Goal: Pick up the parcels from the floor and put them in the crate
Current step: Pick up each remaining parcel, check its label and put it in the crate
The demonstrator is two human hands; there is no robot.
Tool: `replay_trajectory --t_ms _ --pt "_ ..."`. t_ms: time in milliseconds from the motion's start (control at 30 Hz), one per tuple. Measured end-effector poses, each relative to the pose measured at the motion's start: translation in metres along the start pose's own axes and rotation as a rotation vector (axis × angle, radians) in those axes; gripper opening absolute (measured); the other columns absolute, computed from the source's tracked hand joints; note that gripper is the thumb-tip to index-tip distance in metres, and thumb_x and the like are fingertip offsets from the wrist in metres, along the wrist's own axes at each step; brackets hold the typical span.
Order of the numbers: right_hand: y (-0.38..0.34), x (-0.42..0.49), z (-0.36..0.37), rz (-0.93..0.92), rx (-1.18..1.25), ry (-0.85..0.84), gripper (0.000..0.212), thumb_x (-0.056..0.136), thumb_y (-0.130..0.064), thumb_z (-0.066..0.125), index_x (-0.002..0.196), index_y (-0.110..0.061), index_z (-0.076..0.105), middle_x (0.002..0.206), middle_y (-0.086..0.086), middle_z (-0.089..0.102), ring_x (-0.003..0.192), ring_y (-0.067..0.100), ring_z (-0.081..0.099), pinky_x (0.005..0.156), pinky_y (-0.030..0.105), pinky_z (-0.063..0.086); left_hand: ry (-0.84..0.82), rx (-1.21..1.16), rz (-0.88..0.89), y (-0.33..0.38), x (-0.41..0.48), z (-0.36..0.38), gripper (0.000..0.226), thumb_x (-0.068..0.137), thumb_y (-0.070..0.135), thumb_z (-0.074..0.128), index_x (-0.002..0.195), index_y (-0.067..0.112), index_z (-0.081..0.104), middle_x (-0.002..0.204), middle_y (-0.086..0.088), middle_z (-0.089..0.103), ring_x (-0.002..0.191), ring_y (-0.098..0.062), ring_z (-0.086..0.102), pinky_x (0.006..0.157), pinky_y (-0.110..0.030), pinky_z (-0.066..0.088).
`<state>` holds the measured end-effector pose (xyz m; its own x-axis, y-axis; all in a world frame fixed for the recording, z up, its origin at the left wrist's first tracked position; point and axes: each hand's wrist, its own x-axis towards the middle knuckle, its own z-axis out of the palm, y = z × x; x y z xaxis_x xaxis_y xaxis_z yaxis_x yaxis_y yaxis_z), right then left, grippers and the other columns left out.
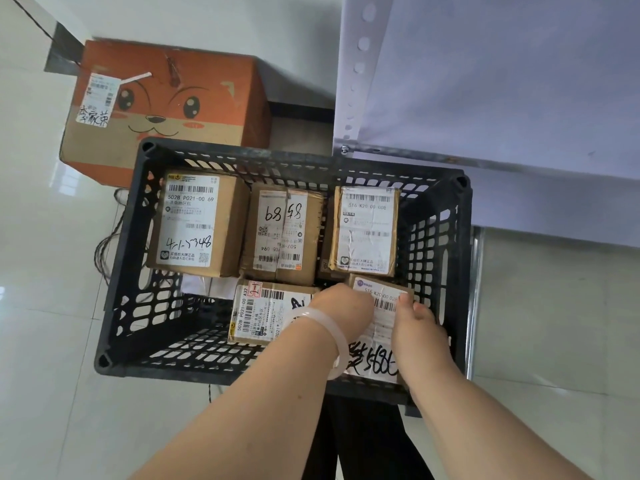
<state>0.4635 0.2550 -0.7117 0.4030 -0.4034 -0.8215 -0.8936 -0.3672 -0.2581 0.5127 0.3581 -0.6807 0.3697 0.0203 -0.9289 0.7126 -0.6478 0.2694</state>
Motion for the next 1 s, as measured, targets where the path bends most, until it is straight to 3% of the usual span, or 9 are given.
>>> replay_trajectory --t_ms 133,333,433,500,567,633,800,867,1000 --pt "-0.009 -0.001 0.002 0.036 -0.033 -0.021 0.071 0.085 -0.071 0.018 0.142 -0.034 0.040 0.133 0.012 0.051 0.117 0.033 0.054 0.098 0.051 0.046 -0.008 0.017 -0.023 -0.003 0.004 0.001 0.040 0.097 0.021 0.038 0.125 -0.004 0.053 0.129 -0.022 0.056 0.120 -0.036 0.053 0.101 -0.042 0.043" --pt "-0.013 0.011 0.003 0.031 0.005 -0.037 0.071 0.078 -0.073 0.017 0.128 -0.037 0.053 0.119 0.010 0.060 0.101 0.029 0.063 0.086 0.045 0.054 0.007 -0.205 -0.103 -0.011 0.011 0.012 0.036 0.096 0.014 0.039 0.130 0.014 0.047 0.121 -0.005 0.056 0.105 -0.024 0.056 0.083 -0.032 0.044" --pt "-0.009 0.015 0.000 0.030 0.027 -0.078 0.058 0.092 -0.063 0.019 0.120 -0.032 0.059 0.114 0.010 0.062 0.095 0.025 0.062 0.071 0.033 0.050 -0.007 -0.329 -0.090 -0.019 0.007 0.021 0.043 0.096 0.013 0.039 0.138 0.021 0.041 0.112 -0.002 0.057 0.092 -0.017 0.052 0.078 -0.029 0.043" --pt "-0.006 0.020 0.001 0.032 0.039 -0.101 0.058 0.093 -0.063 0.018 0.122 -0.032 0.057 0.116 0.009 0.063 0.100 0.025 0.061 0.081 0.038 0.051 -0.008 -0.378 -0.098 -0.018 0.011 0.025 0.047 0.097 0.010 0.039 0.142 0.021 0.035 0.122 -0.004 0.058 0.089 -0.016 0.050 0.077 -0.028 0.041" --pt "-0.006 0.023 0.001 0.039 0.086 -0.115 0.059 0.091 -0.066 0.018 0.118 -0.032 0.059 0.112 0.008 0.067 0.101 0.027 0.063 0.092 0.045 0.050 0.000 -0.404 -0.097 -0.016 0.016 0.027 0.049 0.096 0.011 0.041 0.143 0.022 0.033 0.116 -0.002 0.058 0.080 -0.013 0.051 0.072 -0.026 0.042" --pt "-0.006 0.024 0.000 0.055 0.138 -0.123 0.056 0.093 -0.064 0.021 0.114 -0.031 0.061 0.103 0.007 0.069 0.095 0.026 0.064 0.091 0.044 0.050 0.003 -0.427 -0.091 -0.015 0.018 0.028 0.051 0.096 0.011 0.041 0.144 0.024 0.032 0.112 -0.001 0.057 0.075 -0.010 0.050 0.069 -0.025 0.041" --pt "0.005 0.023 0.005 0.055 0.238 -0.184 0.043 0.097 -0.058 0.024 0.112 -0.035 0.056 0.096 0.003 0.068 0.089 0.020 0.063 0.080 0.037 0.051 0.008 -0.454 -0.077 -0.021 0.021 0.030 0.054 0.094 0.006 0.039 0.145 0.023 0.030 0.109 0.001 0.055 0.093 -0.017 0.054 0.079 -0.029 0.043" --pt "0.007 0.029 0.009 0.065 0.218 -0.214 0.044 0.096 -0.060 0.023 0.113 -0.035 0.055 0.096 0.003 0.066 0.088 0.019 0.062 0.074 0.033 0.048 -0.014 -0.404 -0.097 -0.021 0.027 0.031 0.056 0.095 0.007 0.040 0.147 0.022 0.025 0.124 -0.002 0.056 0.110 -0.023 0.055 0.091 -0.033 0.043" --pt "-0.002 0.047 0.018 0.109 0.137 -0.229 0.069 0.088 -0.070 0.018 0.136 -0.032 0.049 0.131 0.009 0.059 0.119 0.029 0.056 0.104 0.048 0.041 -0.056 -0.391 -0.173 -0.017 0.043 0.031 0.056 0.096 0.008 0.045 0.147 0.017 0.025 0.141 -0.009 0.046 0.128 -0.027 0.046 0.111 -0.038 0.034"
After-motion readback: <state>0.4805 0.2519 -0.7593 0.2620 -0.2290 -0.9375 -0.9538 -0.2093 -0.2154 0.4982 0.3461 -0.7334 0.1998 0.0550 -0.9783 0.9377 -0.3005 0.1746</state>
